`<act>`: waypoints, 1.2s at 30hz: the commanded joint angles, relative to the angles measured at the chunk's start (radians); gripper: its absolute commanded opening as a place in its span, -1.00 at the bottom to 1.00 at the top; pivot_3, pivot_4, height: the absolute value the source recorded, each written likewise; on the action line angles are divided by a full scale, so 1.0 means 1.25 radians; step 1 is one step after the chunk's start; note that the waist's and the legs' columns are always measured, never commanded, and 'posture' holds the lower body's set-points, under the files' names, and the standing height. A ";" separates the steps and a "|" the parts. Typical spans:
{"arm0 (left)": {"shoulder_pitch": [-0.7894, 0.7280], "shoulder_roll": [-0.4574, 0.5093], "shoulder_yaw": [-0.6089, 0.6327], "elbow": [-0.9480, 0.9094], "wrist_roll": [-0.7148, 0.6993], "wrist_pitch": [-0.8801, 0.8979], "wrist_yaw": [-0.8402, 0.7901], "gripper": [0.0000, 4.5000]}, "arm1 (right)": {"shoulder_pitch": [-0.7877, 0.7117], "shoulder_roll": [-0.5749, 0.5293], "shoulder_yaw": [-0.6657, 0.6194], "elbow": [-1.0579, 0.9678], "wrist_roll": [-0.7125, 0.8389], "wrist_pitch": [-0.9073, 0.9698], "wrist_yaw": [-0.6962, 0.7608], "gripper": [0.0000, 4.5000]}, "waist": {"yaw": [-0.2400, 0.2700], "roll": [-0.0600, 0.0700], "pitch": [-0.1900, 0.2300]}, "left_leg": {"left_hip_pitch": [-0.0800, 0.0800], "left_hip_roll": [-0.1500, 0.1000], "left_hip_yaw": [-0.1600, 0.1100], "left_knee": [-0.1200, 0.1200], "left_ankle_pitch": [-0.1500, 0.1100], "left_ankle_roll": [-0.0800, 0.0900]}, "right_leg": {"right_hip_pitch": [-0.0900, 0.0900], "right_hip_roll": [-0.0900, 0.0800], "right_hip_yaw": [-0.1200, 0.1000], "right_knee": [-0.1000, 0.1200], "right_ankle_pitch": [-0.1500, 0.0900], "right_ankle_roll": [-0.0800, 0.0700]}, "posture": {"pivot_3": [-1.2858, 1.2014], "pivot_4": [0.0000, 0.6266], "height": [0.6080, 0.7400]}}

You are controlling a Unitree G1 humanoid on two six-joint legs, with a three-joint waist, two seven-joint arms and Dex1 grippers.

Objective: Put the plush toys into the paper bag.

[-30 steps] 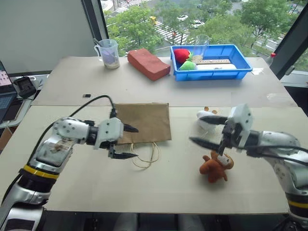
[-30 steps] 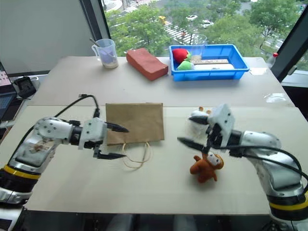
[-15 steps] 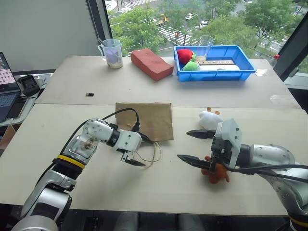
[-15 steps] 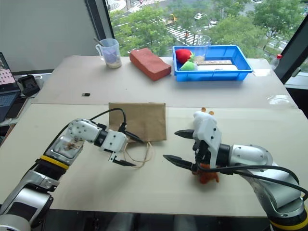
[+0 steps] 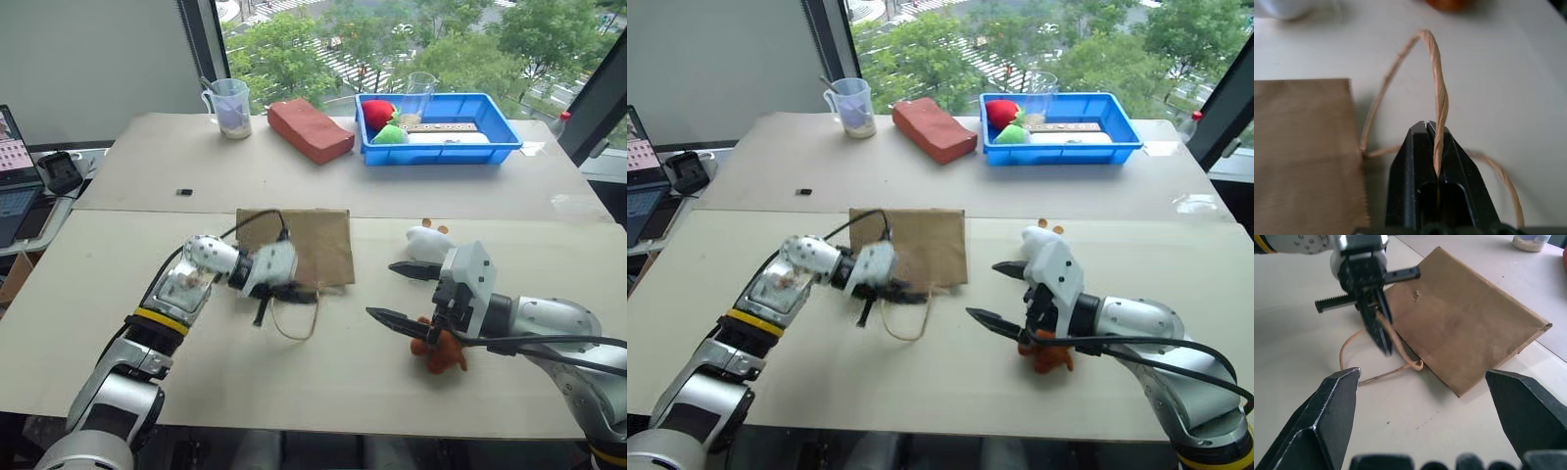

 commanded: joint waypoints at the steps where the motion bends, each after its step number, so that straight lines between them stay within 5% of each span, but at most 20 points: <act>1: -0.060 0.002 0.097 -0.042 -0.094 0.194 0.057 -0.99 | 0.000 0.016 -0.015 -0.007 -0.015 -0.027 -0.021 1.00 | -0.003 0.000 0.000 | 0.000 0.000 0.000 0.000 0.000 0.000 | 0.000 0.000 0.000 0.000 0.000 0.000 | 0.03 -0.52 1.00; 6: -0.088 0.007 0.146 -0.043 -0.136 0.276 0.079 -1.00 | -0.025 0.065 0.043 0.017 -0.049 -0.037 -0.050 0.32 | -0.016 0.000 0.000 | 0.002 0.000 0.000 -0.001 0.000 0.001 | 0.000 0.001 0.000 0.001 0.000 0.000 | 0.03 -0.52 1.00; 15: -0.134 0.005 0.172 -0.008 -0.147 0.278 0.087 -1.00 | -0.214 0.311 0.239 0.280 -0.215 -0.106 -0.156 -0.99 | -0.023 0.000 0.000 | 0.002 0.000 -0.001 -0.001 0.000 0.000 | -0.001 0.001 0.000 0.001 0.000 0.000 | 0.03 -0.52 1.00; 25: -0.166 -0.001 0.192 -0.013 -0.163 0.280 0.103 -1.00 | -0.341 0.493 0.313 0.617 -0.362 -0.201 -0.229 -0.99 | -0.028 0.000 0.000 | 0.002 0.000 -0.001 -0.003 0.001 -0.001 | -0.002 0.001 0.000 0.003 0.000 0.000 | 0.03 -0.52 1.00; 36: -0.261 0.034 0.263 0.057 -0.146 0.207 0.179 -1.00 | -0.338 0.523 0.310 0.718 -0.435 -0.176 -0.257 -0.99 | -0.032 0.001 0.000 | 0.002 0.000 -0.001 -0.004 0.001 -0.002 | -0.001 0.001 0.000 0.004 0.000 0.000 | 0.03 -0.52 1.00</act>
